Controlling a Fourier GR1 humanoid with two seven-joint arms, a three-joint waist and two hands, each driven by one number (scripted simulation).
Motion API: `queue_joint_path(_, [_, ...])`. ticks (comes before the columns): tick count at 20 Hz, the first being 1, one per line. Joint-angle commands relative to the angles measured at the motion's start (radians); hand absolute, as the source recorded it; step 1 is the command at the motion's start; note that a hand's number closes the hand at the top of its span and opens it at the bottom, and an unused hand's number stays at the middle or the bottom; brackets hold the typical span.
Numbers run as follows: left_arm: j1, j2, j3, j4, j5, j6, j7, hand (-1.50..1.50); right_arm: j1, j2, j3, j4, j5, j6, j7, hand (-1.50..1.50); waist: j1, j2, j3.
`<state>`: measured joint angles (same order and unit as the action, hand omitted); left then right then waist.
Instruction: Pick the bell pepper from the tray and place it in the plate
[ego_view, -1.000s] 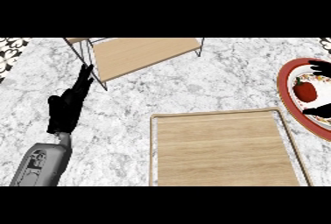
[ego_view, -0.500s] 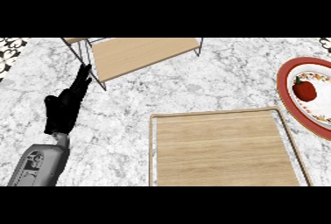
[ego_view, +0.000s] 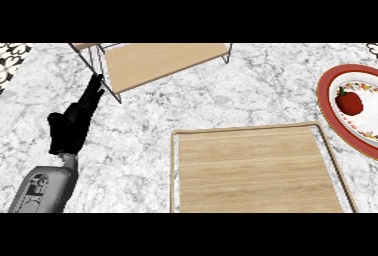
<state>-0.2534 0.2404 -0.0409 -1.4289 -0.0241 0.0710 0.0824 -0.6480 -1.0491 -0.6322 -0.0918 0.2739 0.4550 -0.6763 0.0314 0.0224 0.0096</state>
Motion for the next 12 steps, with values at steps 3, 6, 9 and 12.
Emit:
queue_joint_path(3, [-0.034,-0.024,-0.016,0.004,-0.013,0.013,0.012,0.0,0.059,-0.026,-0.004,-0.026,-0.005,0.062,-0.053,-1.5,0.005,0.007,0.005])
queue_joint_path(6, [0.016,-0.014,-0.006,0.024,-0.008,0.001,-0.022,0.0,0.105,-0.025,-0.014,-0.017,-0.016,0.084,-0.069,-1.5,0.001,0.006,0.005])
queue_joint_path(9, [-0.015,0.0,0.001,-0.006,0.001,-0.007,0.02,0.0,0.111,-0.052,-0.03,-0.023,-0.033,0.102,-0.056,-1.5,0.002,0.003,0.007])
queue_joint_path(12, [-0.025,-0.012,-0.002,0.041,-0.017,0.006,-0.015,0.0,0.104,-0.042,-0.035,-0.035,-0.041,0.106,-0.049,-1.5,-0.003,0.01,0.006])
